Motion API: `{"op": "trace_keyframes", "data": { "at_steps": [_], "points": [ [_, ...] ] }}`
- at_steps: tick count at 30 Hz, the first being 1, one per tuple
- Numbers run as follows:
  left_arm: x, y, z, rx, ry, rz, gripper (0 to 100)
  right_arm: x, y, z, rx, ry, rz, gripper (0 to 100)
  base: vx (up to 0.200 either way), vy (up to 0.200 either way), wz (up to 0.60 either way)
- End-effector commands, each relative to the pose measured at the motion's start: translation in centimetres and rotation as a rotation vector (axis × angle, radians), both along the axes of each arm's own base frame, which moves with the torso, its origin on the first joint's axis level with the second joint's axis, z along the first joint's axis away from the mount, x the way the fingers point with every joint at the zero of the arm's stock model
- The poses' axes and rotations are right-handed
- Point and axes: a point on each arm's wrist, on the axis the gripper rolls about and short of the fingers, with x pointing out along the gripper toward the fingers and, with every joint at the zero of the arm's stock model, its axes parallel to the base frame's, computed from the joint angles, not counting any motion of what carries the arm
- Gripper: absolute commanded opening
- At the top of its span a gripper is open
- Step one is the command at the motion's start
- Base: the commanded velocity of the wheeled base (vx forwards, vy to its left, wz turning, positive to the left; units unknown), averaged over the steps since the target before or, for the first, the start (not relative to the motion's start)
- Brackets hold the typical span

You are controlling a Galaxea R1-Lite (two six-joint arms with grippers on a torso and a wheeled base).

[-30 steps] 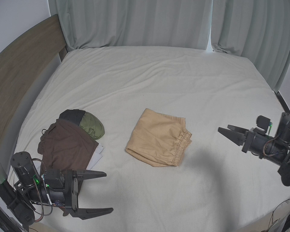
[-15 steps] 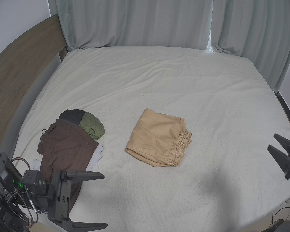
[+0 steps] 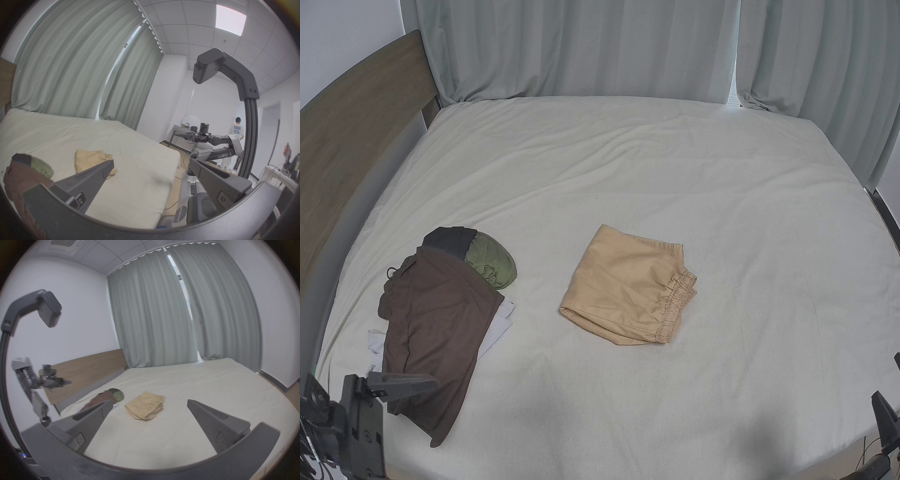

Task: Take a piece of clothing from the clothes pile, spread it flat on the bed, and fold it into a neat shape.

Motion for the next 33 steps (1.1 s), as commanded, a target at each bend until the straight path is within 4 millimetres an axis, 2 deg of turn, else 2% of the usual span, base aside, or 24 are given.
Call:
{"op": "trace_keyframes", "data": {
  "at_steps": [1,3,11,15,16,18,19,24,27,33],
  "points": [
    [-6.7,2.7,-0.3,-0.113,-0.114,0.276,100,-0.6,-0.8,-4.9,0.0,0.094,-0.417,100,0.0,0.0,0.0],
    [-7.7,3.0,-0.7,-0.137,-0.115,0.364,100,-1.1,-1.1,-5.0,0.008,0.045,-0.466,100,0.0,0.0,0.0],
    [-10.3,2.9,-2.2,-0.165,-0.142,0.613,100,-1.1,-1.1,-5.1,-0.004,0.046,-0.456,100,0.0,0.0,0.0],
    [-10.2,3.0,-2.7,-0.123,-0.207,0.715,100,-1.1,-1.0,-5.1,-0.001,0.047,-0.453,100,0.0,0.0,0.0],
    [-9.7,3.3,-3.6,-0.09,-0.218,0.861,100,-1.1,-1.0,-5.1,-0.002,0.045,-0.44,100,0.0,0.0,0.0],
    [-9.5,3.5,-4.3,-0.072,-0.208,0.913,100,-1.1,-1.0,-5.1,-0.004,0.046,-0.436,100,0.0,0.0,0.0],
    [-9.2,3.6,-5.0,-0.032,-0.171,0.98,100,-1.1,-1.0,-5.1,-0.02,0.044,-0.431,100,0.0,0.0,0.0],
    [-9.1,4.0,-6.1,0.015,-0.061,1.136,100,-1.1,-0.9,-5.0,-0.126,0.027,-0.41,100,0.0,0.0,0.0],
    [-9.0,4.0,-7.2,0.086,0.022,1.154,100,-1.1,-0.9,-5.1,-0.161,0.021,-0.386,100,0.0,0.0,0.0],
    [-9.0,4.1,-7.0,0.063,0.019,1.197,100,-1.1,-0.9,-5.1,-0.151,0.024,-0.38,100,0.0,0.0,0.0]
  ]
}}
